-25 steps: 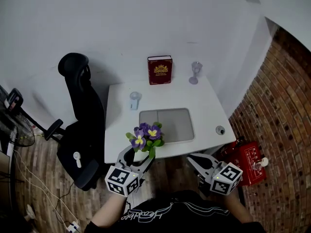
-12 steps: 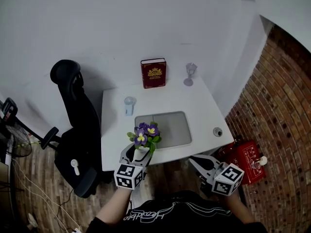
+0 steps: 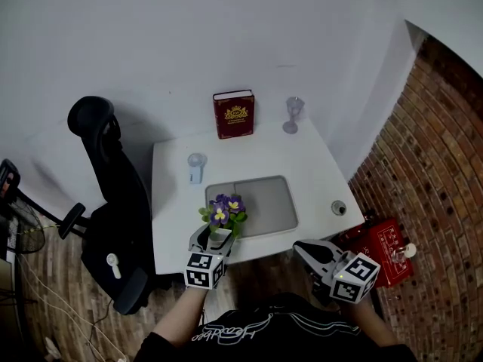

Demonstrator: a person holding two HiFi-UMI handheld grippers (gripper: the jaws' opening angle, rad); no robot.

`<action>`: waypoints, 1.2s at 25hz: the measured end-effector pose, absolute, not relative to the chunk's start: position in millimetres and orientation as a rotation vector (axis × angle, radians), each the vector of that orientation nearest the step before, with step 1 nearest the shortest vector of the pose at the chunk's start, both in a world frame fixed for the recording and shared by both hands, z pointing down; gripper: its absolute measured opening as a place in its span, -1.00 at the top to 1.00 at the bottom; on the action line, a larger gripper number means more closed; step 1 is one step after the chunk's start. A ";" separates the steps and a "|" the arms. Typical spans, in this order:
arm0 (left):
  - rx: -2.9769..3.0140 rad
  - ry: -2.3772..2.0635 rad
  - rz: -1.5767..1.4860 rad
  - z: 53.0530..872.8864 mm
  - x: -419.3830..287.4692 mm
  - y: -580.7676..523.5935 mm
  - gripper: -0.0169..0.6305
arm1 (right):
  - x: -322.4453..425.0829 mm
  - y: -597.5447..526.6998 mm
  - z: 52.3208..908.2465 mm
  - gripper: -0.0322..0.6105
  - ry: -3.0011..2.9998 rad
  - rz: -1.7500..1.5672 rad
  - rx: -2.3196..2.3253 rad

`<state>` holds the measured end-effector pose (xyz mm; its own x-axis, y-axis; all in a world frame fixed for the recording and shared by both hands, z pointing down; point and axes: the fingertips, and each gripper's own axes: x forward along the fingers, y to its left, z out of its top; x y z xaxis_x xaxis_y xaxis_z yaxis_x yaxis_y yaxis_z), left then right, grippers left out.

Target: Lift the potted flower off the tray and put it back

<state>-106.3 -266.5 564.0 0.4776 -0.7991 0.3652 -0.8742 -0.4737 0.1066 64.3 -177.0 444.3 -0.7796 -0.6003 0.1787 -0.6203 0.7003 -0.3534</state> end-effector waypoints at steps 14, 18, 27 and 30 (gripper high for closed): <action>2.379 -1.404 0.452 614.4 -113.9 -278.5 -0.01 | 55.1 -196.3 445.9 0.89 -2.859 0.576 0.973; 2.386 -1.406 0.444 615.1 -112.9 -278.4 -0.01 | 51.6 -197.1 450.2 0.89 -2.856 0.594 0.949; 2.372 -1.423 0.463 617.5 -111.7 -279.8 -0.02 | 41.2 -195.5 449.5 0.89 -2.840 0.605 0.901; 2.358 -1.387 0.441 618.0 -110.0 -277.3 -0.02 | 37.5 -193.7 450.5 0.89 -2.834 0.616 0.890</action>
<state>-110.0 -277.3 618.0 0.4672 -0.7652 0.4429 -0.8805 -0.4482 0.1545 37.5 -193.7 450.5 -0.8227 -0.5245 0.2191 -0.5681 0.7462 -0.3470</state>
